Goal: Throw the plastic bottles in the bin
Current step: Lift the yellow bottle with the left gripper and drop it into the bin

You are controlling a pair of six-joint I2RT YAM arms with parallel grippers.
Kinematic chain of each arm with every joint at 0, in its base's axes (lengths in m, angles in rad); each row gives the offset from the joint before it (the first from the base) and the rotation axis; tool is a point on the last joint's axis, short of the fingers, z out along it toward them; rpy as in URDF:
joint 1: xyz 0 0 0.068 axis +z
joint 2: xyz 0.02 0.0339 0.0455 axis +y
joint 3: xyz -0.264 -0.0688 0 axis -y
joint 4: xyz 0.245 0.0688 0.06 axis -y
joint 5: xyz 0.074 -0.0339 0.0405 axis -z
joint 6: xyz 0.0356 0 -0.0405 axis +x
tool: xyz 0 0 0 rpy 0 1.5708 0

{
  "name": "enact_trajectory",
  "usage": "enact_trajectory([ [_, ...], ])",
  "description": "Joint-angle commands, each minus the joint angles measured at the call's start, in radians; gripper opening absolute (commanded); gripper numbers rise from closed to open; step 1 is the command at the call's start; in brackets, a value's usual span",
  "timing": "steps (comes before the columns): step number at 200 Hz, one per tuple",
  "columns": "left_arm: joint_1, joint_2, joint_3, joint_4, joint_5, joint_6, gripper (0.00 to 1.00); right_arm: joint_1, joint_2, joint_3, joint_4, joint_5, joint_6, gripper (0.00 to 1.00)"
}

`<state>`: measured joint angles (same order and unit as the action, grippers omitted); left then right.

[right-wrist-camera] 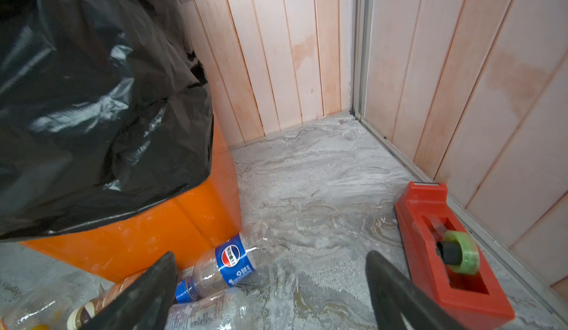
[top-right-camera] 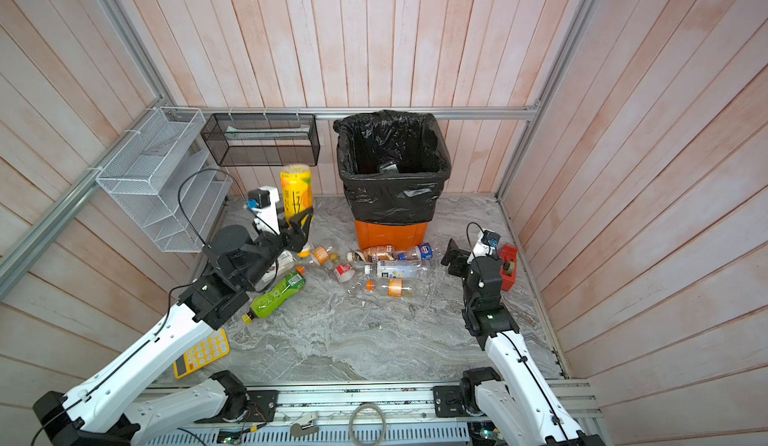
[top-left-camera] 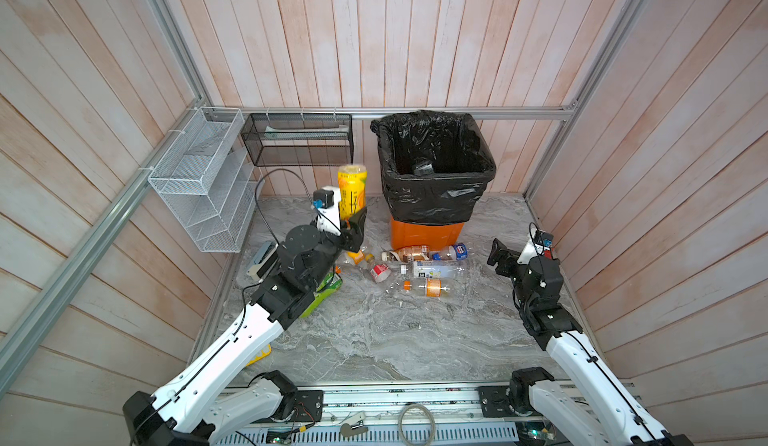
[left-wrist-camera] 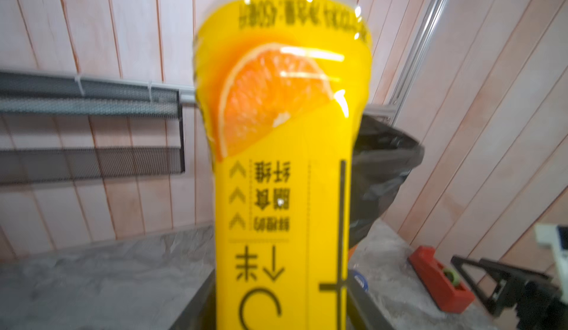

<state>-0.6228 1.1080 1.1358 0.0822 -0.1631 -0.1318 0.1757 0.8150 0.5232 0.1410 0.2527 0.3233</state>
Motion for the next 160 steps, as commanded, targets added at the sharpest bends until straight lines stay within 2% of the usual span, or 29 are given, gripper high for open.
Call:
enact_trajectory([
  [1,0.014,0.162,0.163,0.233,0.079,0.088,0.54,-0.004,-0.017,-0.021,0.011,-0.008,0.037,0.96],
  [15,0.049,0.328,0.356,0.209,0.197,0.059,0.55,-0.004,-0.019,-0.019,0.011,-0.027,0.039,0.96],
  [25,0.070,0.477,0.564,0.090,0.291,-0.022,0.57,-0.004,-0.017,-0.017,0.010,-0.042,0.035,0.96],
  [41,0.074,0.775,1.071,-0.248,0.378,-0.076,0.62,-0.003,-0.014,-0.003,-0.002,-0.049,0.034,0.95],
  [47,0.074,0.883,1.275,-0.401,0.388,-0.104,0.64,-0.004,-0.018,-0.001,-0.006,-0.051,0.030,0.95],
  [57,0.077,1.065,1.573,-0.560,0.388,-0.163,0.71,-0.004,-0.023,0.001,-0.012,-0.049,0.021,0.95],
  [67,0.080,1.190,1.767,-0.642,0.369,-0.211,0.79,-0.004,-0.031,0.001,-0.018,-0.048,0.014,0.95],
  [75,0.084,1.235,1.846,-0.659,0.361,-0.236,0.82,-0.004,-0.036,0.000,-0.023,-0.052,0.006,0.96],
  [83,0.086,1.227,1.828,-0.642,0.361,-0.251,0.84,-0.004,-0.041,-0.001,-0.031,-0.057,0.000,0.95],
  [90,0.086,1.184,1.745,-0.592,0.359,-0.256,0.87,-0.004,-0.045,-0.001,-0.036,-0.061,-0.005,0.95],
  [102,0.084,1.048,1.484,-0.429,0.354,-0.258,1.00,-0.004,-0.049,-0.005,-0.042,-0.065,-0.008,0.95],
  [111,0.079,0.928,1.243,-0.265,0.328,-0.257,1.00,-0.004,-0.051,-0.010,-0.045,-0.071,-0.009,0.96],
  [122,0.070,0.810,1.029,-0.107,0.282,-0.239,1.00,-0.004,-0.050,-0.015,-0.045,-0.079,-0.007,0.96],
  [160,0.011,0.609,0.755,0.033,0.211,-0.104,1.00,-0.004,-0.014,-0.025,-0.042,-0.102,0.019,0.96],
])
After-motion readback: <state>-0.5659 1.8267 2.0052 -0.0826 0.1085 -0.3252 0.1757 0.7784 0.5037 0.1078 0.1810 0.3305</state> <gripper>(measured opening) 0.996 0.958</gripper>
